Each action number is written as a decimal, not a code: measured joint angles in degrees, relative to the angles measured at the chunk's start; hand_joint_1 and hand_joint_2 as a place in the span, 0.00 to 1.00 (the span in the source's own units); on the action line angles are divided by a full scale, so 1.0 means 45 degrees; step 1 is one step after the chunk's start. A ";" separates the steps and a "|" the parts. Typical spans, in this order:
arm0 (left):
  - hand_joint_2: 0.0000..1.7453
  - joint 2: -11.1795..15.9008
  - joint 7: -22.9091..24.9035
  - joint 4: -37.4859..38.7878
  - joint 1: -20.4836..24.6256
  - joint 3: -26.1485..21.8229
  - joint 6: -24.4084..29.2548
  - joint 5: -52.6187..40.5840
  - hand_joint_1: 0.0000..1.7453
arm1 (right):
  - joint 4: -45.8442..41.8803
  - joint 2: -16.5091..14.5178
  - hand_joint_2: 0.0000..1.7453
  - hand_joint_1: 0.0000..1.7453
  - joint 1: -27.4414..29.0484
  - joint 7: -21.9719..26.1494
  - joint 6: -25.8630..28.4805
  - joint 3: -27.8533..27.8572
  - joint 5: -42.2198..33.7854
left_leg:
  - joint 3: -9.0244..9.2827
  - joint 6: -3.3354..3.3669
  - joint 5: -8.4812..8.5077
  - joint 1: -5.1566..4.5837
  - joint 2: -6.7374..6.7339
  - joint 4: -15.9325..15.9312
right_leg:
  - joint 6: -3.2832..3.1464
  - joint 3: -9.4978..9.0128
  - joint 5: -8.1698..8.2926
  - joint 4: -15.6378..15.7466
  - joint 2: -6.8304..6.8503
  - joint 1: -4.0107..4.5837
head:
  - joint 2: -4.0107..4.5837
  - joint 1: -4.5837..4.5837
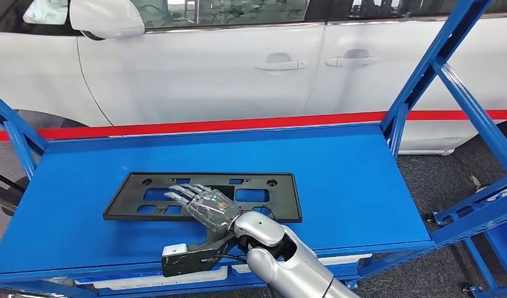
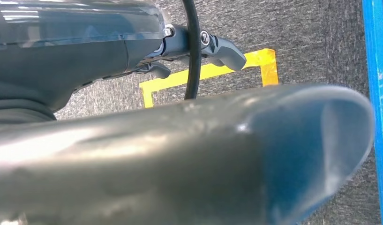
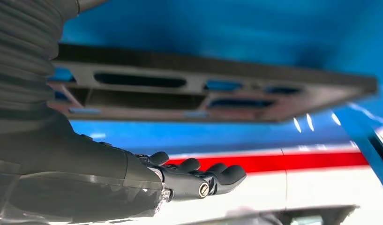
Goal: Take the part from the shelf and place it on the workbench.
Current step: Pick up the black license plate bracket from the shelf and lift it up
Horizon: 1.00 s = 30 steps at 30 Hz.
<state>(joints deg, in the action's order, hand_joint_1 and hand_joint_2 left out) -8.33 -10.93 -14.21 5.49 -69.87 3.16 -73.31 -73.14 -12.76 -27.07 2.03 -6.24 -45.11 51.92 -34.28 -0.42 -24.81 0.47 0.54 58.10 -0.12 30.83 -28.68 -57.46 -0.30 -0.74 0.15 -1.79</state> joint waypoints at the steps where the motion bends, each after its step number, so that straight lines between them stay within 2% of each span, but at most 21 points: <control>1: 0.00 0.0000 0.0000 0.0000 -0.0001 -0.0001 0.0001 -0.0004 0.00 | 0.0202 0.0000 1.00 0.00 -0.0034 -0.0044 0.0018 -0.0073 0.0079 | 0.0001 -0.0001 0.0001 0.0002 0.0000 -0.0002 | 0.0000 0.0003 0.0000 -0.0004 0.0000 0.0002 | 0.0000 0.0000; 15: 0.00 -0.0004 -0.0104 0.0000 0.0002 -0.0002 -0.0046 -0.0073 0.00 | 0.2316 -0.0222 1.00 0.00 -0.0651 -0.0631 0.0868 -0.0245 0.1123 | 0.0007 -0.0009 0.0005 0.0025 -0.0006 -0.0015 | -0.0003 0.0016 -0.0011 -0.0018 -0.0004 0.0014 | 0.0000 0.0000; 24: 0.00 -0.0005 -0.0131 0.0000 -0.0001 -0.0007 -0.0149 -0.0053 0.00 | 0.3103 -0.0679 1.00 0.00 -0.1100 -0.0857 0.1423 0.0575 0.2330 | 0.0007 -0.0008 0.0006 0.0023 -0.0010 -0.0014 | -0.0002 0.0014 -0.0011 -0.0018 -0.0004 0.0016 | 0.0000 0.0000; 30: 0.00 -0.0005 -0.0131 0.0000 0.0000 -0.0007 -0.0149 -0.0052 0.00 | 0.3386 -0.0846 1.00 0.00 -0.1143 -0.0870 0.1426 0.0942 0.2505 | 0.0006 -0.0008 0.0005 0.0022 -0.0010 -0.0014 | -0.0002 0.0015 -0.0011 -0.0018 -0.0004 0.0015 | 0.0000 0.0000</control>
<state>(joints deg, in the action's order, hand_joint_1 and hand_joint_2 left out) -8.35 -11.52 -14.21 5.49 -69.90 2.49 -73.55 -57.90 -16.57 -32.21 -1.89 0.17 -40.87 63.19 -34.25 -0.46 -24.78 0.56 0.50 58.03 -0.13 30.90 -28.73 -57.54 -0.31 -0.67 0.15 -1.79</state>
